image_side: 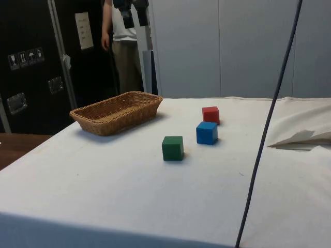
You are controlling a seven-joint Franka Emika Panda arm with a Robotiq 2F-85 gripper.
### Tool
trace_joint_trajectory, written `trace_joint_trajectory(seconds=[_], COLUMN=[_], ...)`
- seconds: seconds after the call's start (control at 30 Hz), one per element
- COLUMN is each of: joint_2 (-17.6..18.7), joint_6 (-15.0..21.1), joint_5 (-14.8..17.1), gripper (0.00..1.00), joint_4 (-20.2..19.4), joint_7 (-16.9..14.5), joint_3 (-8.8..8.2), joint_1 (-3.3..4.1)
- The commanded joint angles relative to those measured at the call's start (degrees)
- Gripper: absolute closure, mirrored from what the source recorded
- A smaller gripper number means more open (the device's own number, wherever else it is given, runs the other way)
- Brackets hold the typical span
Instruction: Pick up the blue cube and place it into the basket.
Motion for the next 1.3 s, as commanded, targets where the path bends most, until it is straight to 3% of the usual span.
trace_joint_trajectory(seconds=[0.0,0.27,0.3,0.5,1.17,1.2,1.27], joint_2=[-0.1,-3.8,-2.9,-6.6,-12.9,-12.3,-13.5], joint_6=[0.0,2.0,0.8,4.4,11.2,10.0,12.0], joint_5=[0.0,-0.6,-0.1,-2.3,-8.0,-7.0,-8.5], gripper=[0.0,0.0,0.0,0.0,0.0,0.0,0.0], joint_4=[-0.1,-5.1,-4.0,-9.5,-20.2,-19.3,-21.3], joint_7=[0.0,0.3,0.0,0.9,4.0,3.2,4.3], joint_3=[0.0,0.11,0.06,0.34,0.97,0.8,0.97], joint_1=[0.0,0.06,0.0,0.06,-0.06,0.0,-0.11])
